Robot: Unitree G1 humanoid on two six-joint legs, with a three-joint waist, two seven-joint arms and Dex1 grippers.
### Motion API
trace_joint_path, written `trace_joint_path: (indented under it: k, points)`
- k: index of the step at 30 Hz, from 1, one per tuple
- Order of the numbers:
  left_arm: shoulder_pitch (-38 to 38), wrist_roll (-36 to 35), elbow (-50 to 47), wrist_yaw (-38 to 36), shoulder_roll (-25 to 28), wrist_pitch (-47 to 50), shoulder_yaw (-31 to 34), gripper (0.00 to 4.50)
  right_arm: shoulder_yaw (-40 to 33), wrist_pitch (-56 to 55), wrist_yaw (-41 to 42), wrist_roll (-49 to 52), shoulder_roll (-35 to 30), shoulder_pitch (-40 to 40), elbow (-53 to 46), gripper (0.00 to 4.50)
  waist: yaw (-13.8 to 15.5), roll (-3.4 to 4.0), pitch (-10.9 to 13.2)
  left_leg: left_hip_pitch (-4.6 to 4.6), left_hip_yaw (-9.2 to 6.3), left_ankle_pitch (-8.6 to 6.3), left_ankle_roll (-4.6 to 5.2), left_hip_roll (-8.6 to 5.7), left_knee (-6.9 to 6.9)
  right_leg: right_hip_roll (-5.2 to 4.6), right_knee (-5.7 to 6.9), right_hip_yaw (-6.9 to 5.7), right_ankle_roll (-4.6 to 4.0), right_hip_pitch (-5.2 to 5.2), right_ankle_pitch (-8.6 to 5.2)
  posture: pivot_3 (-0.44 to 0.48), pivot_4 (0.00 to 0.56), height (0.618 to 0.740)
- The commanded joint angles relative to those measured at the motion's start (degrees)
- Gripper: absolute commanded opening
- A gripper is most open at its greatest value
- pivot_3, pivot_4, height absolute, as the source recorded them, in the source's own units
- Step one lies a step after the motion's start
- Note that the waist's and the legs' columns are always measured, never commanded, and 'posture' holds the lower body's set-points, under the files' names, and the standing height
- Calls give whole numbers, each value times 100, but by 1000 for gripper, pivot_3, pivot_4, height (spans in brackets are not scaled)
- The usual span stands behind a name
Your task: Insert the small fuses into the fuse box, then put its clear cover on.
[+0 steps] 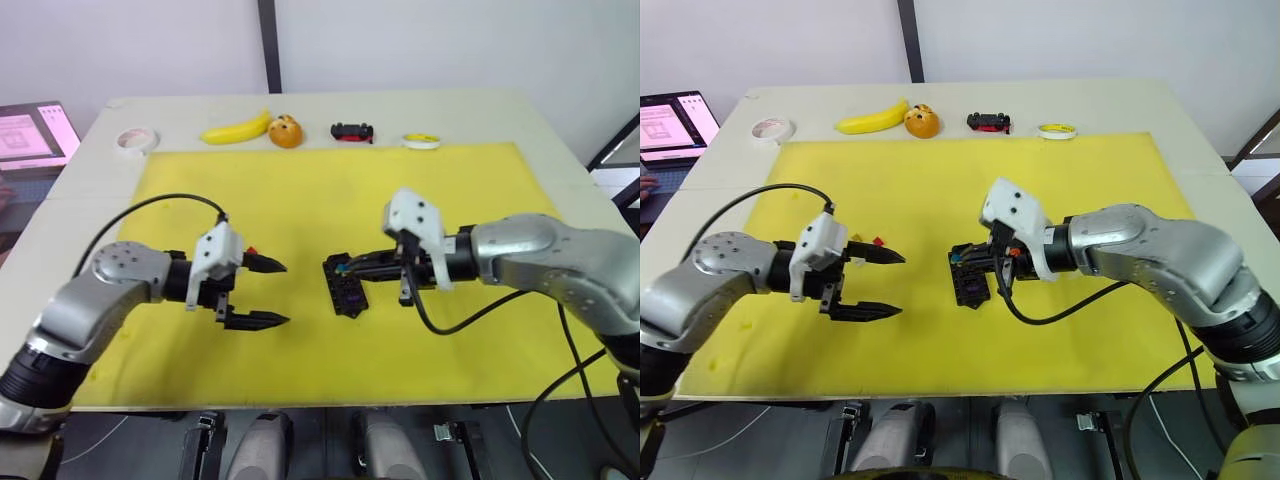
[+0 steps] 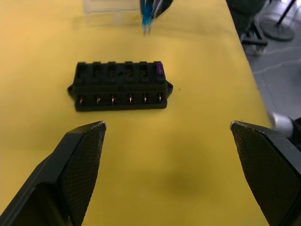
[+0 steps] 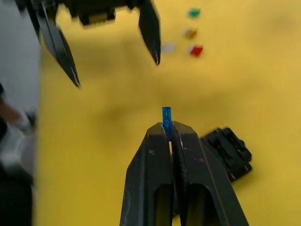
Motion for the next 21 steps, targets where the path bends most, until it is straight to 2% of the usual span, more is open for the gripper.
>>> trace_joint_path:
  k: [1,5,13,21]
  points:
    - [-53,311,-165,63,-195,-191,-54,4441,165,-655,755,-939,2,-100,24,0,-2,-2,1,-7,-1,0,0,0,1,0,0,-1,0,-6,0,0,150,740]
    - [-54,562,-249,101,-395,-205,-170,4441,335,-1128,1212,-1776,110,-97,248,0,-6,-2,2,-22,-4,0,0,2,7,-5,4,-4,1,-20,1,0,150,740]
    - [-99,913,-257,133,-735,-232,-284,4441,386,-1627,1860,-2752,384,-14,655,0,1,-3,2,-22,-6,1,-1,-1,20,-3,16,-8,1,-18,1,0,150,740]
    - [-87,1098,-238,133,-905,-288,-281,4441,307,-1838,2272,-3204,602,98,800,0,-3,-3,2,-21,-6,1,-2,-1,21,-3,20,-8,1,-18,1,0,150,740]
